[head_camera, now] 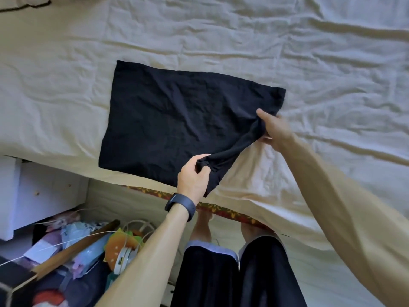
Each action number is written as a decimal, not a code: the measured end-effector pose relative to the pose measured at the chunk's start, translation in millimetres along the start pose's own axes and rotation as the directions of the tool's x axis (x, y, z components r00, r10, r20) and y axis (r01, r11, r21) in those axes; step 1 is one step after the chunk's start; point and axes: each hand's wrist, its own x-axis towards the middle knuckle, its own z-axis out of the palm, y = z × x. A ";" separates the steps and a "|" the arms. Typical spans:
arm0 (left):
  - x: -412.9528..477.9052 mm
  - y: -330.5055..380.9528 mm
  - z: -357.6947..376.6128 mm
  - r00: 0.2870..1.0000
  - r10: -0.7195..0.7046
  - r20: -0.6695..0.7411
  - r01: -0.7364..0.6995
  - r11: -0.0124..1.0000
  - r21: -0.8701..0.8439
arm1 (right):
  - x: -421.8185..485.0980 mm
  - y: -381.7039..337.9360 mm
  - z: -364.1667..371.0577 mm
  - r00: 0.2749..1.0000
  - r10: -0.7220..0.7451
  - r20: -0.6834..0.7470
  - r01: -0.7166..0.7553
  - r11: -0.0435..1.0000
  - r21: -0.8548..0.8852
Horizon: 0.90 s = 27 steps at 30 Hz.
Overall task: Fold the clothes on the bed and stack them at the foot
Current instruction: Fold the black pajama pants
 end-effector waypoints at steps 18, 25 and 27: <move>52.3 -34.3 -68.3 0.996 -0.062 0.064 0.060 0.998 0.028 | 24.3 -32.0 64.4 0.990 0.067 -0.127 -0.122 0.862 -0.492; 85.9 -53.6 -121.7 0.991 -0.057 0.125 0.052 0.998 0.041 | 17.8 -76.2 149.3 0.943 -0.098 -0.317 -0.128 0.774 -0.620; 101.7 -69.9 -151.1 0.992 -0.079 0.097 0.080 0.997 -0.007 | 17.5 -87.9 192.8 0.940 -0.159 -0.303 -0.065 0.786 -0.614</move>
